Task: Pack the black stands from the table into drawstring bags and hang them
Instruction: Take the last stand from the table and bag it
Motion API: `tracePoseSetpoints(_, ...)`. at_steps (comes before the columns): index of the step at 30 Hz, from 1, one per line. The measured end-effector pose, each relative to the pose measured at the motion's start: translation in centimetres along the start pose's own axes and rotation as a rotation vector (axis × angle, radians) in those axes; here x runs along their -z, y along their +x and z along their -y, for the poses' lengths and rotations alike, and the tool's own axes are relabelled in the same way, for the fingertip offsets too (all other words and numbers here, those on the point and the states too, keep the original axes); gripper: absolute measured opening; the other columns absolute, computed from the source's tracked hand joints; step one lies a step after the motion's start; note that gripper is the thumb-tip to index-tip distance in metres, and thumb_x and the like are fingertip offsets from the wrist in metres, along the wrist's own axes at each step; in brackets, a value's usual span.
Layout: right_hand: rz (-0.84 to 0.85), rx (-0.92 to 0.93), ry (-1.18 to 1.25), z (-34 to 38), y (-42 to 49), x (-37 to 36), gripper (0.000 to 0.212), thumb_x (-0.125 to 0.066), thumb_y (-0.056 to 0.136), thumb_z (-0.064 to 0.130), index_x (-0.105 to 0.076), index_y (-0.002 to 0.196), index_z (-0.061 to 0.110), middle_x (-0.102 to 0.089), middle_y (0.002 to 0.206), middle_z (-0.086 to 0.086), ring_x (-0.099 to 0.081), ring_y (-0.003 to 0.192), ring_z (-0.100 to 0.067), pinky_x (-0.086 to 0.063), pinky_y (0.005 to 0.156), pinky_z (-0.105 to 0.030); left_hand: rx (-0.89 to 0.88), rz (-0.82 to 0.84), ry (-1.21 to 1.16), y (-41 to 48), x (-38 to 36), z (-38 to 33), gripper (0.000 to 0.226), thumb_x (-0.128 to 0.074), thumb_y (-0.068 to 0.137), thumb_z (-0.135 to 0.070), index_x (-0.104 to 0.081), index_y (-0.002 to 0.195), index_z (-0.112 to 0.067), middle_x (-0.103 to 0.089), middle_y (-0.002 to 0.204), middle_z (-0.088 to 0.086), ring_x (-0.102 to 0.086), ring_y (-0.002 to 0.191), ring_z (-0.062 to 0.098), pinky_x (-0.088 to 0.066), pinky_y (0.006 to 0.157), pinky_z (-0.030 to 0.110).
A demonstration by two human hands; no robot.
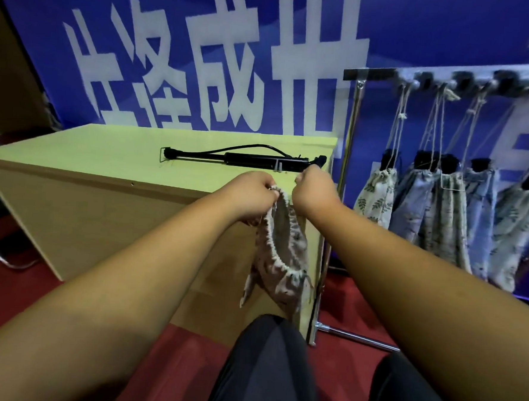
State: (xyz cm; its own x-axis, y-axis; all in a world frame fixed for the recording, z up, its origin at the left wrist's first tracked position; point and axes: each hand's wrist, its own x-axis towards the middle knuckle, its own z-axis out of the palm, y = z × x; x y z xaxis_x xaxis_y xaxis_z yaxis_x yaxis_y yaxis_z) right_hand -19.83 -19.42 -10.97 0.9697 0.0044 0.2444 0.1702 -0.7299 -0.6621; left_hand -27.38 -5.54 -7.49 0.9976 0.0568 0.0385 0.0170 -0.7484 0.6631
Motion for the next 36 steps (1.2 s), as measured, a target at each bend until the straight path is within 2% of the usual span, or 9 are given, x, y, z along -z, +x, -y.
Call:
tracePoseSetpoints(4,-0.128,0.006,0.413,-1.8,-2.0,3.4,0.012,-0.051,0.106,0.029,-0.059,0.096,0.026,-0.067,0.099,-0.004,-0.071,0.093,-0.031,-0.062,0.081,-0.052,0.017,-0.001,-0.077,-0.1,-2.0,-2.8,0.016,-0.058,0.103,-0.021,-0.063,0.090,-0.012,-0.059,0.077,0.018,-0.060,0.061,0.029,-0.051,0.058,0.036)
tracePoseSetpoints(9,-0.209,0.055,0.535,-3.9,-4.9,7.5,0.018,-0.054,0.109,0.023,-0.053,0.091,0.022,-0.070,0.094,-0.011,-0.078,0.071,-0.024,-0.066,0.063,-0.045,-0.009,0.003,-0.185,0.5,-5.4,-6.0,0.021,-0.062,0.101,-0.028,-0.061,0.084,-0.015,-0.054,0.071,0.011,-0.055,0.065,0.026,-0.053,0.065,0.041)
tracePoseSetpoints(15,-0.136,0.023,0.185,-10.5,-6.9,8.6,0.016,-0.061,0.100,0.036,-0.066,0.093,0.022,-0.076,0.091,-0.004,-0.073,0.086,-0.025,-0.061,0.083,-0.045,-0.059,0.028,-0.282,1.3,-10.0,-7.9,0.019,-0.063,0.102,-0.026,-0.073,0.086,-0.022,-0.068,0.068,-0.002,-0.065,0.066,0.023,-0.057,0.061,0.034)
tracePoseSetpoints(20,-0.051,0.075,-0.055,-16.6,-8.7,8.4,0.012,-0.070,0.099,0.036,-0.077,0.097,0.027,-0.076,0.088,0.003,-0.069,0.087,-0.017,-0.057,0.078,-0.037,-0.075,0.091,-0.288,1.3,-15.0,-7.8,0.015,-0.063,0.104,-0.025,-0.075,0.098,-0.019,-0.062,0.071,0.003,-0.056,0.057,0.020,-0.056,0.052,0.030)
tracePoseSetpoints(23,0.008,0.065,-0.123,-20.8,-9.5,7.1,0.011,-0.072,0.097,0.035,-0.081,0.101,0.028,-0.079,0.093,0.005,-0.071,0.090,-0.017,-0.056,0.078,-0.036,-0.078,0.129,-0.300,2.0,-18.5,-6.4,0.016,-0.064,0.103,-0.023,-0.076,0.102,-0.013,-0.071,0.067,0.004,-0.045,0.041,0.010,-0.040,0.042,0.020)
tracePoseSetpoints(25,0.046,0.044,-0.155,-23.6,-9.9,5.9,0.014,-0.072,0.097,0.035,-0.083,0.104,0.029,-0.081,0.097,0.006,-0.073,0.093,-0.016,-0.056,0.080,-0.036,-0.081,0.156,-0.241,2.9,-21.3,-5.1,0.014,-0.065,0.102,-0.024,-0.077,0.098,-0.017,-0.069,0.080,-0.020,-0.039,0.036,0.001,-0.031,0.045,0.020)
tracePoseSetpoints(28,0.108,0.011,-0.160,-27.4,-10.3,3.8,0.016,-0.071,0.097,0.034,-0.083,0.108,0.031,-0.082,0.102,0.010,-0.073,0.097,-0.012,-0.056,0.083,-0.035,-0.096,0.202,-0.162,3.9,-25.1,-3.1,0.013,-0.069,0.099,-0.027,-0.077,0.092,-0.020,-0.067,0.061,-0.014,-0.051,0.050,-0.002,-0.038,0.050,0.017)
tracePoseSetpoints(31,0.141,-0.054,-0.126,-30.8,-10.4,1.7,0.021,-0.068,0.097,0.026,-0.082,0.112,0.032,-0.080,0.109,0.012,-0.072,0.104,-0.012,-0.056,0.090,-0.036,-0.088,0.251,-0.150,5.2,-28.7,-0.6,0.013,-0.074,0.093,-0.033,-0.079,0.088,-0.022,-0.075,0.081,-0.006,-0.066,0.078,0.012,-0.050,0.074,0.027)
tracePoseSetpoints(36,0.261,-0.186,-0.221,-32.8,-8.2,-0.4,0.024,-0.062,0.097,0.036,-0.072,0.117,0.029,-0.077,0.117,-0.002,-0.069,0.112,-0.030,-0.056,0.090,-0.041,-0.008,0.297,-0.212,6.5,-32.3,2.4,0.011,-0.077,0.094,-0.025,-0.080,0.090,-0.015,-0.058,0.049,-0.019,-0.047,0.043,-0.005,-0.040,0.057,0.022)
